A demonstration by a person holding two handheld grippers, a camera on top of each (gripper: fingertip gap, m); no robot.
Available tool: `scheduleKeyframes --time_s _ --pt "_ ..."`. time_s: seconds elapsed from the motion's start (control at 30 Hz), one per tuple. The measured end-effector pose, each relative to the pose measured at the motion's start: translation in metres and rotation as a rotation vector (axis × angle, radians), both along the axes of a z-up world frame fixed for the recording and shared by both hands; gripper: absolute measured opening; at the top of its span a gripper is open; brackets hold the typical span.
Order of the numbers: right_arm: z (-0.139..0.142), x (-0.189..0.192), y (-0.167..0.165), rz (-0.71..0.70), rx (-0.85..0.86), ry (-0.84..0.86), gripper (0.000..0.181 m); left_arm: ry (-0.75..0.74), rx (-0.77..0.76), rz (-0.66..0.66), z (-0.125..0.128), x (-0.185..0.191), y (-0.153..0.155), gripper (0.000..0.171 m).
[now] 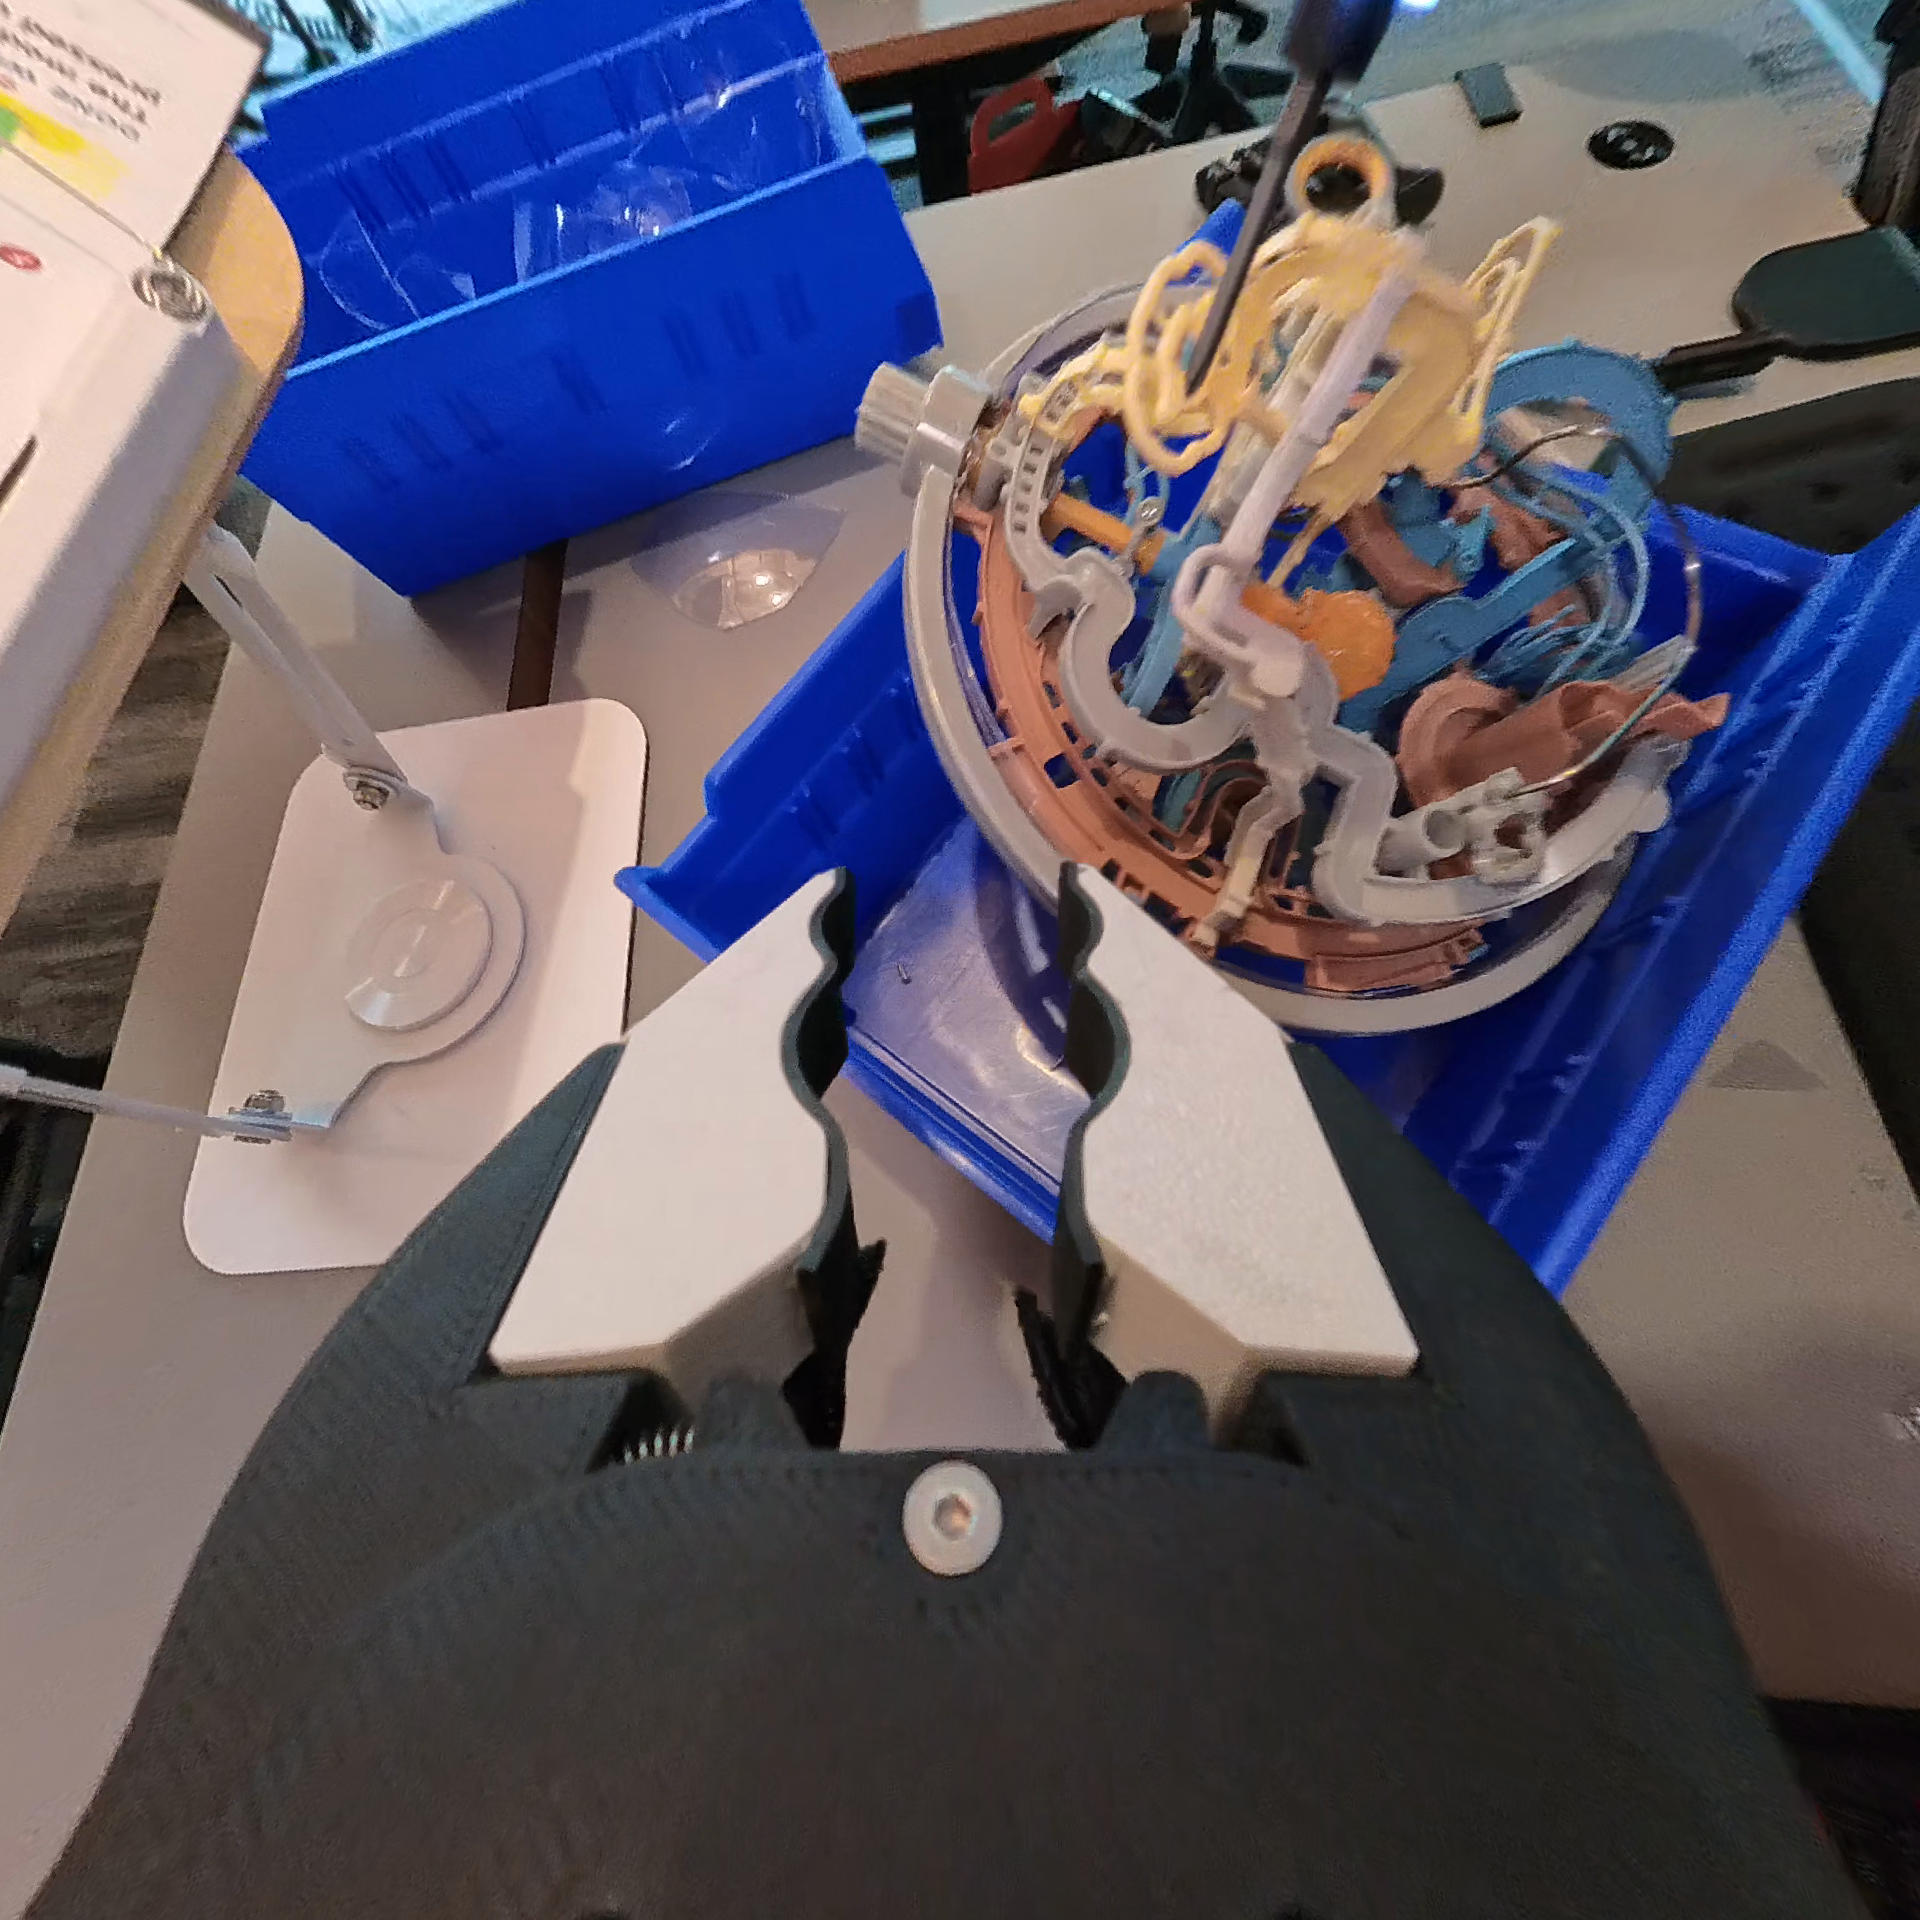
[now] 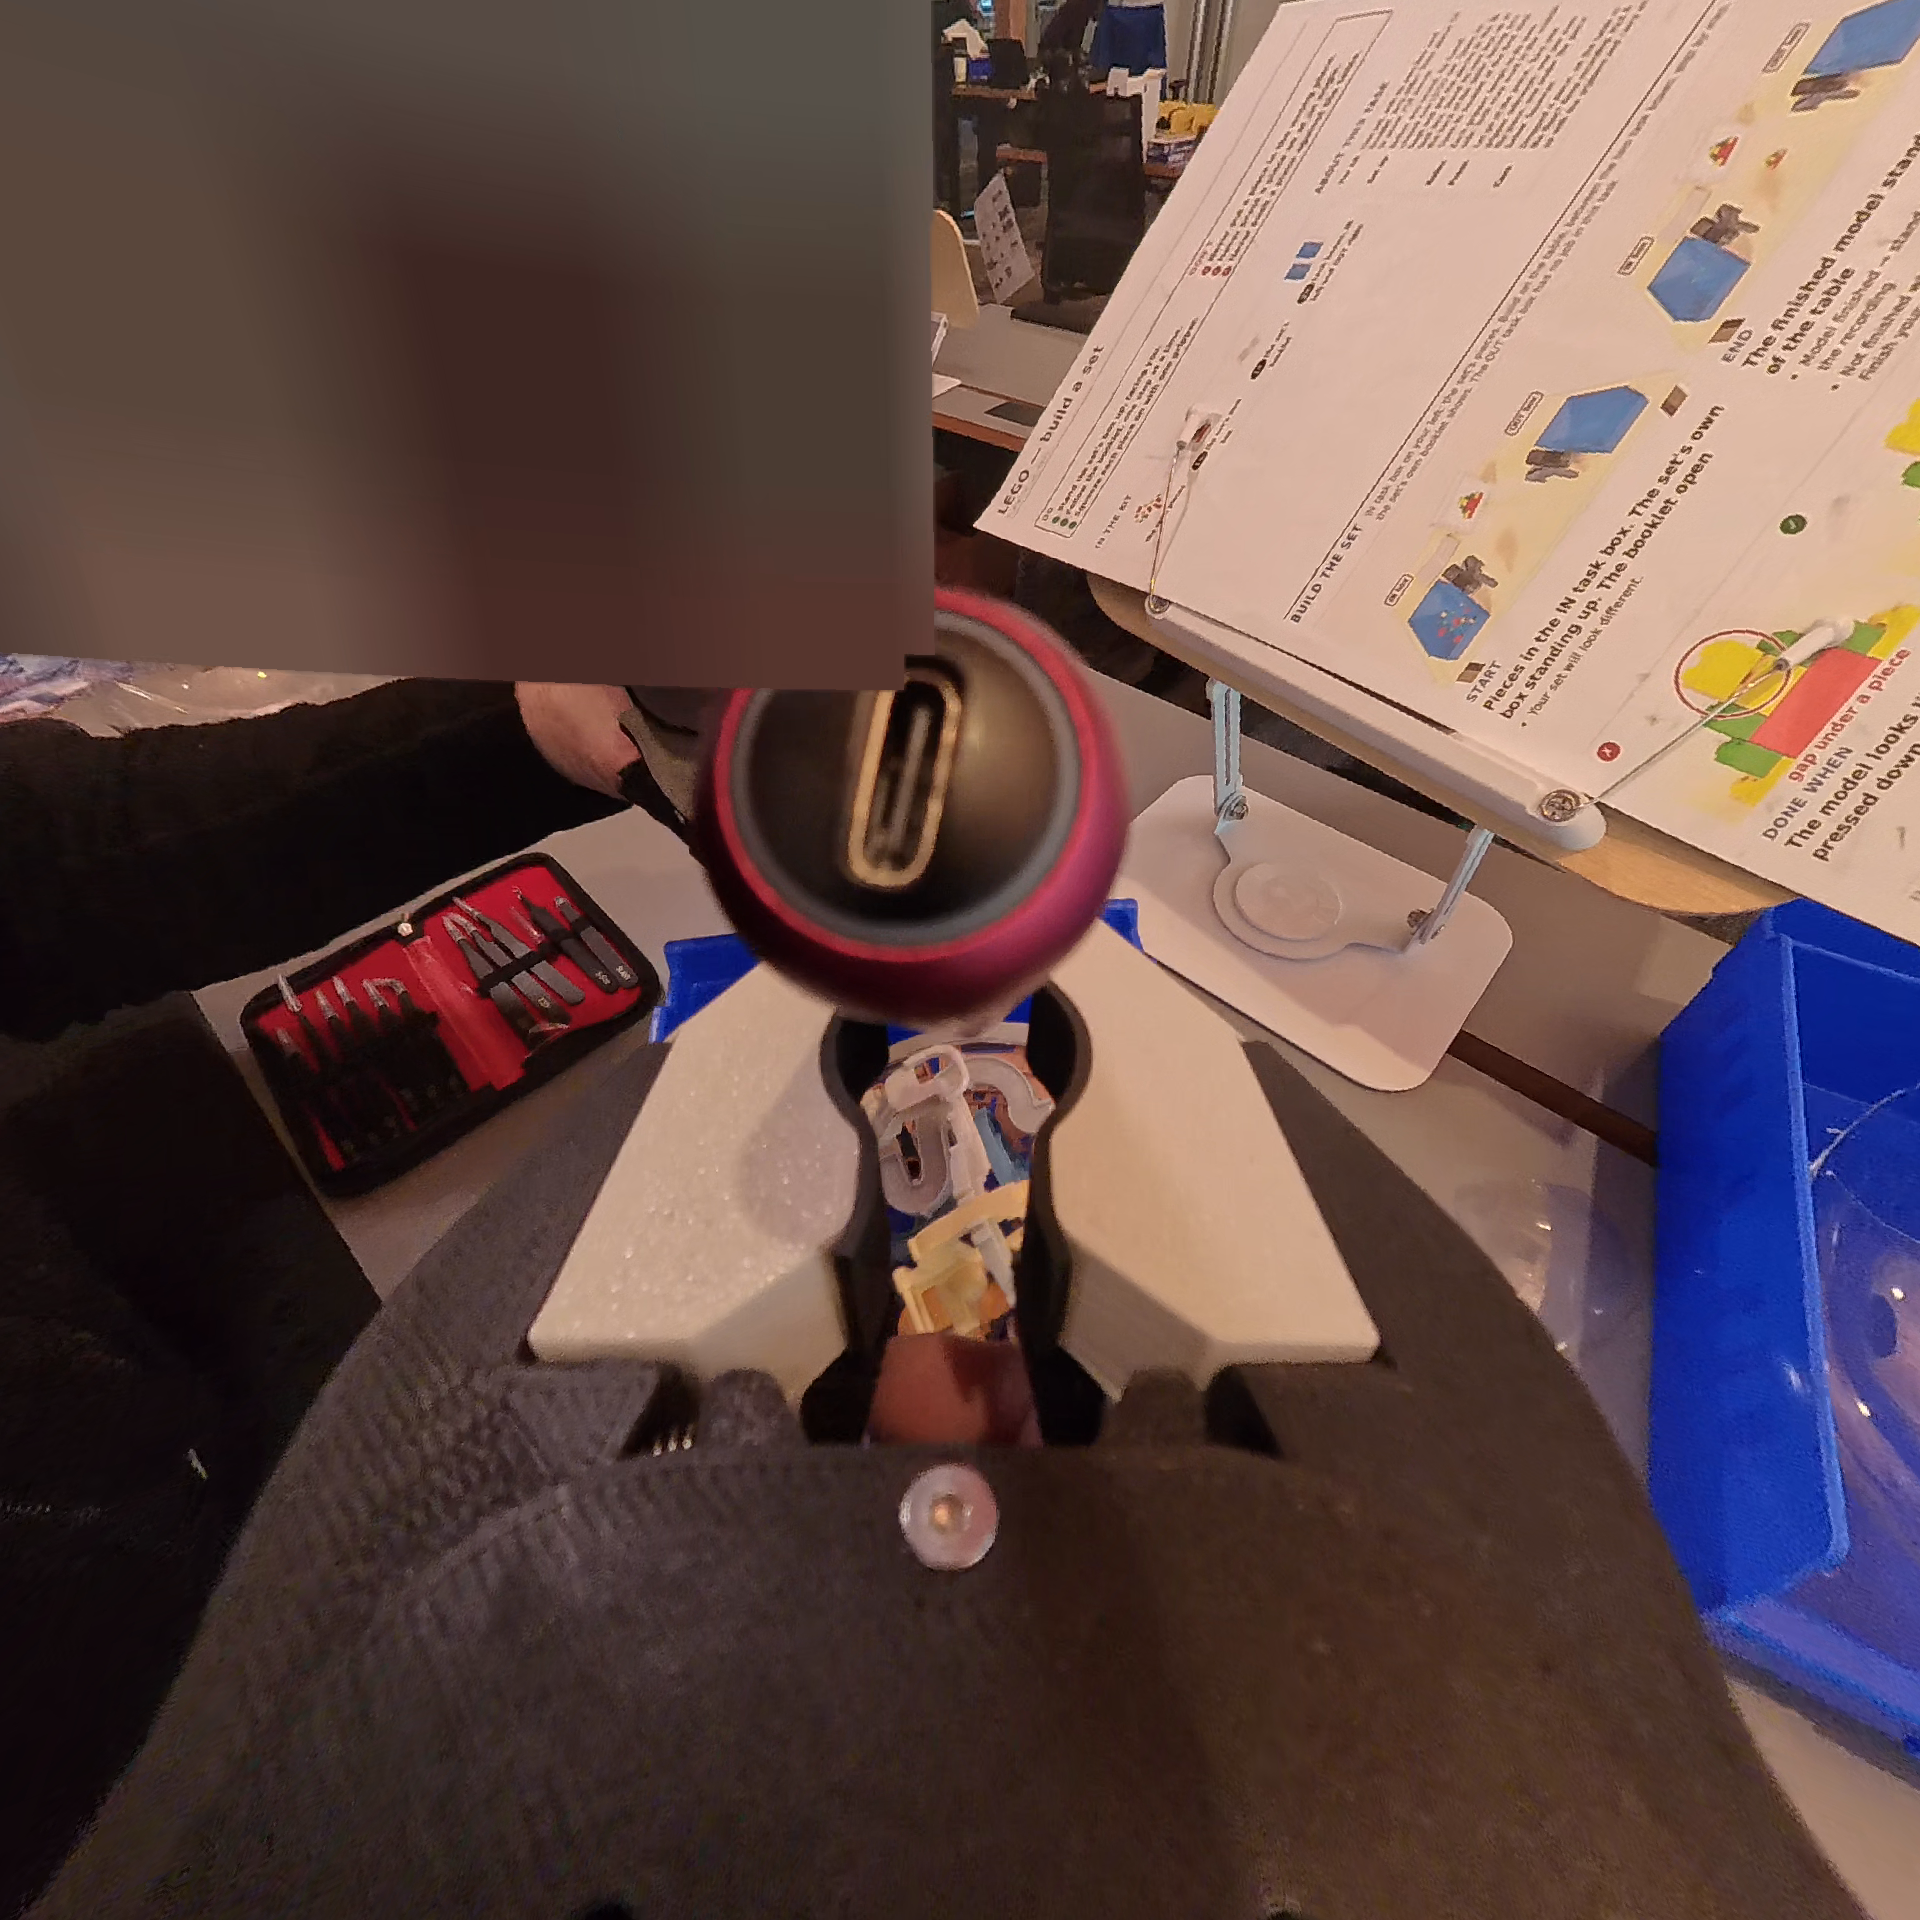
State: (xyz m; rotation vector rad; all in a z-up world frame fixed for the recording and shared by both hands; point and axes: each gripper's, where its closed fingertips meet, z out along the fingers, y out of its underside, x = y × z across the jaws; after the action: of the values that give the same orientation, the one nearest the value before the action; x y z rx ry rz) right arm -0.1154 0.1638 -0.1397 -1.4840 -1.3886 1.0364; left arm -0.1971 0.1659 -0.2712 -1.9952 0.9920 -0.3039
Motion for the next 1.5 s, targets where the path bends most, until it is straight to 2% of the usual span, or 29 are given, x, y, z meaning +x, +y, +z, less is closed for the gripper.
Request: scheduleKeyframes --time_s 0.13,0.27,0.37,0.43,0.5,0.6,0.77,0.97,1.3,1.4,1.5 --pt "-0.001 0.014 -0.007 -0.015 0.006 0.002 0.019 -0.015 -0.018 -0.024 0.004 0.009 -0.01 0.036" --pt "0.001 0.038 -0.007 -0.059 0.01 0.017 0.019 -0.034 -0.053 -0.048 0.004 0.019 -0.014 0.05" --pt "0.002 0.059 -0.005 -0.106 0.006 0.034 0.019 -0.05 -0.025 -0.102 0.016 0.038 -0.015 0.059" --pt "0.001 0.073 -0.004 -0.135 0.0 0.039 0.019 -0.039 0.0 -0.14 0.023 0.052 -0.012 0.059" --pt "-0.001 0.085 -0.003 -0.159 -0.011 0.048 0.018 0.015 0.007 -0.165 0.02 0.062 -0.007 0.056" --pt "-0.003 0.1 -0.004 -0.189 -0.013 0.055 0.019 0.071 0.011 -0.207 0.013 0.078 -0.006 0.04" --pt "-0.005 0.117 -0.005 -0.217 -0.024 0.079 0.017 0.13 0.065 -0.201 0.006 0.09 0.0 0.005" --pt "-0.009 0.129 -0.003 -0.234 -0.036 0.098 0.016 0.075 0.009 -0.199 0.007 0.092 0.002 0.004" --pt "-0.012 0.141 -0.001 -0.23 -0.057 0.131 0.018 -0.248 -0.237 -0.091 0.036 0.077 0.019 0.003" --pt "-0.014 0.144 -0.002 -0.224 -0.069 0.137 0.018 -0.273 -0.308 -0.081 0.041 0.074 0.016 0.003" --pt "-0.018 0.147 -0.004 -0.215 -0.077 0.139 0.019 -0.275 -0.377 -0.045 0.035 0.069 0.016 0.002"
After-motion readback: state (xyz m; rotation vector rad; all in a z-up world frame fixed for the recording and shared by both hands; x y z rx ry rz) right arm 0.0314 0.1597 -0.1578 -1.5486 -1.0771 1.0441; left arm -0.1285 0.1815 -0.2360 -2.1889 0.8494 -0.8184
